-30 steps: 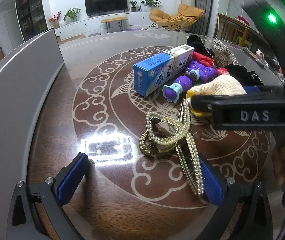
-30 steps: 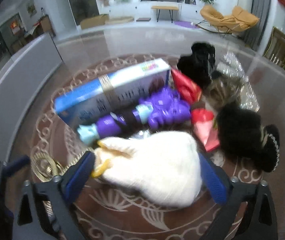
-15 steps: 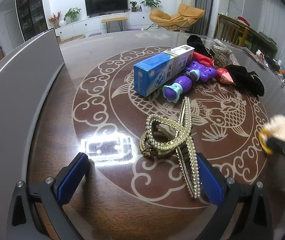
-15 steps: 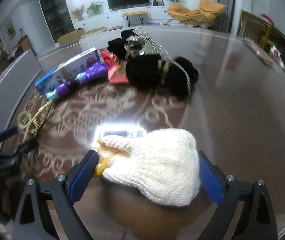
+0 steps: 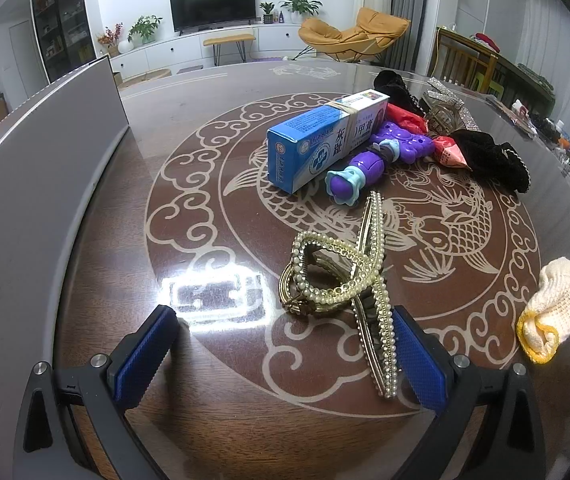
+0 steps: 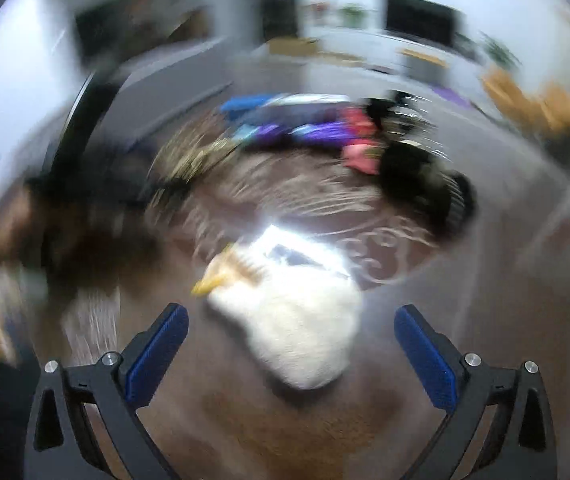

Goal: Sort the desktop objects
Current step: 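Close the left tool on the gold pearl hair clip and lift it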

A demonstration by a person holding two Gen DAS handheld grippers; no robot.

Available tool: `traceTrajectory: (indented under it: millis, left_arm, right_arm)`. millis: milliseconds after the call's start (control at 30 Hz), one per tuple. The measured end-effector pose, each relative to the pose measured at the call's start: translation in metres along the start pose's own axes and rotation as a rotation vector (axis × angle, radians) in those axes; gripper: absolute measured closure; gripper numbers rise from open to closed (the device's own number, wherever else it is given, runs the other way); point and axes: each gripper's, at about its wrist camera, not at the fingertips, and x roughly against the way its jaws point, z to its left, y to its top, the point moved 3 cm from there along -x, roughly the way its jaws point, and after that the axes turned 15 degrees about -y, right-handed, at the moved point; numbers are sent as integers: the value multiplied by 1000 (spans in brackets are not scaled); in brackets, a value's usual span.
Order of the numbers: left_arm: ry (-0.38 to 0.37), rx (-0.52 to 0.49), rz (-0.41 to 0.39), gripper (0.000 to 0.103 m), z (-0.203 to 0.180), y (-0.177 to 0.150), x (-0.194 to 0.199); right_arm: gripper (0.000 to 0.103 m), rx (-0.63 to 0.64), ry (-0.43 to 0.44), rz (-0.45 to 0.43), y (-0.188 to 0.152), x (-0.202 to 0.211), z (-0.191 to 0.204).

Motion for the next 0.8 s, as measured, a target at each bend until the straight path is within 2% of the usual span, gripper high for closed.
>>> traceTrajectory:
  millis: [133,167,233,300,333,367,433,500,567,600,633,667,733,767,800]
  left_arm:
    - [0,0,0,0,0,0,0]
    - [0,0,1,0,1,0,0]
    - [0,0,0,0,0,0,0]
    - [0,0,1,0,1,0,0]
    - [0,-1,2,0,1,0,0]
    - [0,-2,4,0,0,0,0]
    - [-11,-11,26,0,0,4,-2]
    - [-19,-21,36,0,-3,8,-6]
    - [-30,-40,31,0,-9,14,-12]
    - [-37,-52,31,0,-12,18,-15]
    - [-45,-62,32,0,-15,22,-19]
    - [-50,-68,35,0,-16,26,-22]
    - [-57,-83,38,0,-21,30,-25]
    - [-61,-94,33,4,-24,31,-26]
    - [-69,-110,20,22,-26,32,-24]
  right_arm:
    - [0,205,-38,-103,2,-12,26]
    - [0,225,-48,-97,3,-20,30]
    - [0,191,-52,-44,5,-35,29]
    - [1,76,-53,12,8,-43,17]
    - [10,26,-47,34,8,-45,14]
    - [13,-20,-44,43,8,-45,10]
    - [31,-69,-57,56,8,-40,5]
    - [37,-107,-78,76,8,-38,2]
    - [35,-118,-77,94,8,-35,2]
    - [25,-109,-75,102,8,-34,3]
    - [8,-91,-79,107,8,-33,5]
    - [3,-69,-93,99,10,-33,6]
    - [2,-53,-104,62,16,-30,5]
    - [2,-67,-89,51,20,-31,4]
    - [4,-81,-70,46,21,-31,2]
